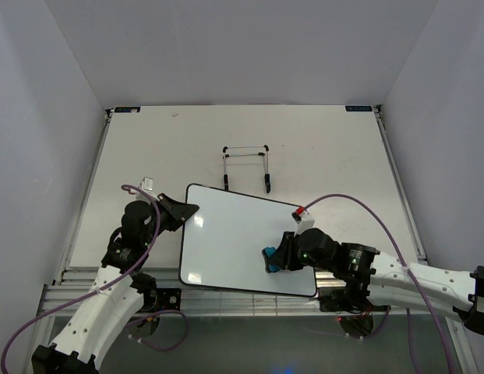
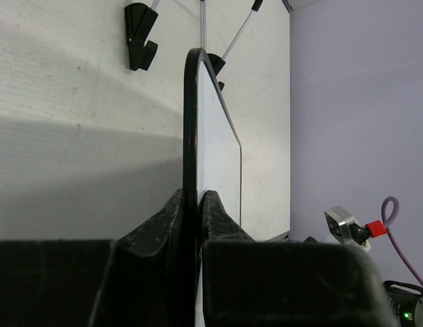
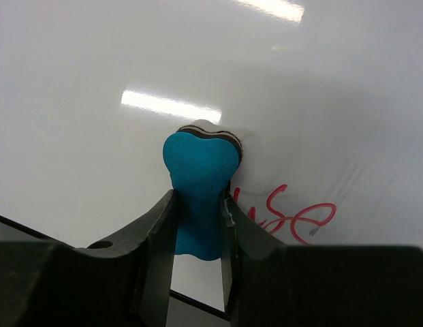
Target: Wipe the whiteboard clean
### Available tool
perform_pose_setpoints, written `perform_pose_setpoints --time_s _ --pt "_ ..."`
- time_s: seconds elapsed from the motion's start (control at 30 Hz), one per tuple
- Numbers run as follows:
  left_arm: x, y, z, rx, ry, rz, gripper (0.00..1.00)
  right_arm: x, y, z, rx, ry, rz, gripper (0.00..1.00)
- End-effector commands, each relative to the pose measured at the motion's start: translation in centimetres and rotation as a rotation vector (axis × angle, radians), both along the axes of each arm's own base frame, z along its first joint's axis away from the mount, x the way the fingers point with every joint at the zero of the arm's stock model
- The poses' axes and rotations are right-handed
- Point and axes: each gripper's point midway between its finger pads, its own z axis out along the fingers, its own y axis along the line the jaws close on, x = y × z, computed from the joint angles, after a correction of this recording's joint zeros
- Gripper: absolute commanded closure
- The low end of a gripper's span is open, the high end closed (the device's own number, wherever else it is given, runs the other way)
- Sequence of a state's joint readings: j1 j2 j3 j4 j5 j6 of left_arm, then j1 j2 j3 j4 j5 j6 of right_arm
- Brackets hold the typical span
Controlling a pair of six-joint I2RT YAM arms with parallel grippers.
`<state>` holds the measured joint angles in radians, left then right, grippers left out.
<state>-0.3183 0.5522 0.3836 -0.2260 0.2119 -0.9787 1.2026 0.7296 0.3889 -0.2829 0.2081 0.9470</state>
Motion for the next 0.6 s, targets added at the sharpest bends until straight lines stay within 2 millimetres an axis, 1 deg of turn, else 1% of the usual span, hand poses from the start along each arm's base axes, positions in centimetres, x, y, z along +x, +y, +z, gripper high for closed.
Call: perform_pose_setpoints --time_s 0.0,0.07,0.1,0.13,0.17,0.2,0.23,0.27,0.33,0.37,0.4,0.43,0.47,0.5,0.53,0.57 --pt "0.3 1.1 -0.5 0.093 -0.021 0.026 1.00 -2.2 -7.7 -7.2 -0.382 0.145 -0.050 0.92" --pt "0.3 1.1 -0.3 0.095 -0.025 0.025 1.00 -1.7 -6.9 -6.3 -0.363 0.127 -0.045 0.92" --pt "0.3 1.1 -0.3 0.097 -0.026 0.027 1.00 -1.6 -5.5 -5.1 -0.323 0.093 0.012 0.92" --pt "0.3 1.1 -0.5 0.097 -0.021 0.028 1.00 -1.0 -3.4 -3.8 -0.243 0.052 0.049 0.92" --pt "0.3 1.2 -0.6 0.097 -0.019 0.030 1.00 -0.8 -1.9 -2.7 -0.194 0.021 0.088 0.92" --pt "0.3 1.2 -0.6 0.095 -0.019 0.032 1.00 -1.2 -0.4 -1.5 -0.134 0.008 0.148 0.92" --pt "0.3 1.2 -0.6 0.094 -0.018 0.034 1.00 -0.6 2.1 0.8 -0.052 -0.059 0.197 0.92" --pt "0.3 1.3 -0.6 0.096 -0.020 0.041 1.00 -0.8 3.3 1.8 -0.016 -0.080 0.236 0.92" --pt "0.3 1.6 -0.6 0.104 -0.020 0.053 1.00 -0.2 5.4 3.4 -0.002 -0.130 0.276 0.92" --pt "0.4 1.9 -0.1 0.115 -0.035 0.069 1.00 0.0 6.1 3.5 -0.011 -0.139 0.288 0.92" --pt "0.3 2.2 -0.2 0.129 -0.029 0.079 1.00 0.3 6.5 3.6 -0.030 -0.146 0.297 0.92" --pt "0.4 2.5 0.0 0.141 -0.033 0.089 1.00 0.4 6.9 2.5 -0.081 -0.131 0.313 0.92" --pt "0.4 2.7 0.1 0.151 -0.036 0.100 1.00 0.6 7.8 3.3 -0.078 -0.147 0.332 0.92" --pt "0.5 3.1 0.5 0.170 -0.043 0.113 1.00 0.4 8.4 3.3 -0.074 -0.144 0.355 0.92" --pt "0.5 3.2 0.7 0.179 -0.048 0.113 1.00 0.2 8.9 2.8 -0.084 -0.136 0.371 0.92" --pt "0.5 3.4 0.9 0.186 -0.052 0.118 1.00 -0.1 9.4 3.0 -0.071 -0.133 0.389 0.92"
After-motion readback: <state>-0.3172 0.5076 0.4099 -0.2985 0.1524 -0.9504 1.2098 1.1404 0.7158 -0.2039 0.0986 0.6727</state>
